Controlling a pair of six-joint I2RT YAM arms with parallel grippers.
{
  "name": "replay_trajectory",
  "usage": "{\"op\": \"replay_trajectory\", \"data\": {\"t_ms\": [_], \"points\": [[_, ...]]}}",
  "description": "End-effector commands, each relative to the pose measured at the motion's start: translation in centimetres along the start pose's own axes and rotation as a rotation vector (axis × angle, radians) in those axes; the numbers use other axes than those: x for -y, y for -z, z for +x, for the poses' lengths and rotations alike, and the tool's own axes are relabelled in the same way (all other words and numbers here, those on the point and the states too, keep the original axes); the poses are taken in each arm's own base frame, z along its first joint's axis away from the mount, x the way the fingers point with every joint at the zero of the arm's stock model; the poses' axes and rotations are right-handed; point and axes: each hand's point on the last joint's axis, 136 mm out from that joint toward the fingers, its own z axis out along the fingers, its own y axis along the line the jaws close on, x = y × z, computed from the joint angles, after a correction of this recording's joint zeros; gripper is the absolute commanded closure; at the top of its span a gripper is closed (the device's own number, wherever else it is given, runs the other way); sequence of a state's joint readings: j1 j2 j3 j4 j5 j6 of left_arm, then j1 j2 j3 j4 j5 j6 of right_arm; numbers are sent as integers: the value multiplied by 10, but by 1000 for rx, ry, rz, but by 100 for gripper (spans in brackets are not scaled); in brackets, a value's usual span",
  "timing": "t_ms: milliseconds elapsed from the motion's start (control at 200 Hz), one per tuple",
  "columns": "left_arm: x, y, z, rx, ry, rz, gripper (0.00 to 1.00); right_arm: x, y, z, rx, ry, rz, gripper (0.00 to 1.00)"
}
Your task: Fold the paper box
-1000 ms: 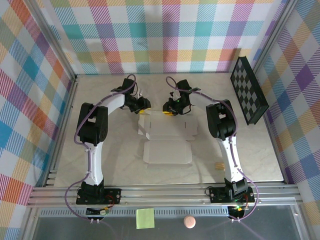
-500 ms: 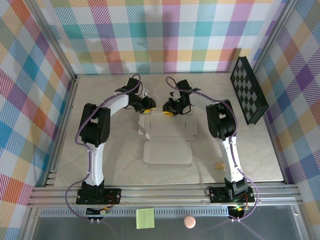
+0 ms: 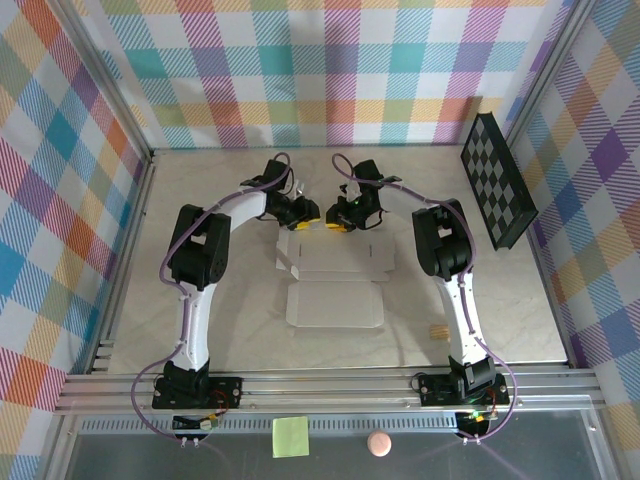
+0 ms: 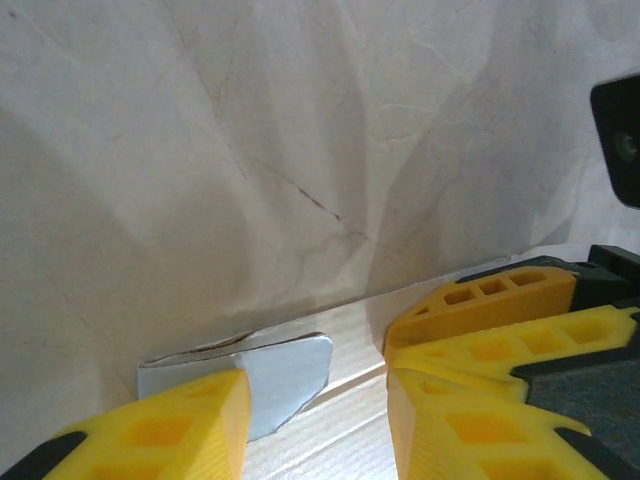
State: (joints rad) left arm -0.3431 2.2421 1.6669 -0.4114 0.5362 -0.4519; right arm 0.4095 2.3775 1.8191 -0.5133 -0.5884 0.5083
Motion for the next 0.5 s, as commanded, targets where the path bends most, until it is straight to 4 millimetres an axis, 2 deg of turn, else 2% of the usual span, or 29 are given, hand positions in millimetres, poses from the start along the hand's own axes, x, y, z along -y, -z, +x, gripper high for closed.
{"op": "replay_trajectory", "data": {"t_ms": [0, 215, 315, 370, 420, 495], "points": [[-6, -10, 7, -26, 3, -45, 59, 20, -12, 29, -81, -58, 70, 76], [-46, -16, 35, -152, -49, -271, 61, 25, -13, 32, -91, -63, 84, 77], [-59, -15, 45, -206, -73, -339, 61, 24, -13, 32, -91, -60, 85, 77], [-56, -11, 43, -198, -84, -335, 61, 21, -12, 30, -88, -55, 83, 78], [-45, -5, 38, -162, -110, -304, 61, 17, -9, 27, -84, -47, 83, 78], [-23, 16, 22, -49, -156, -264, 59, 7, 1, 21, -71, -33, 89, 78]]}}
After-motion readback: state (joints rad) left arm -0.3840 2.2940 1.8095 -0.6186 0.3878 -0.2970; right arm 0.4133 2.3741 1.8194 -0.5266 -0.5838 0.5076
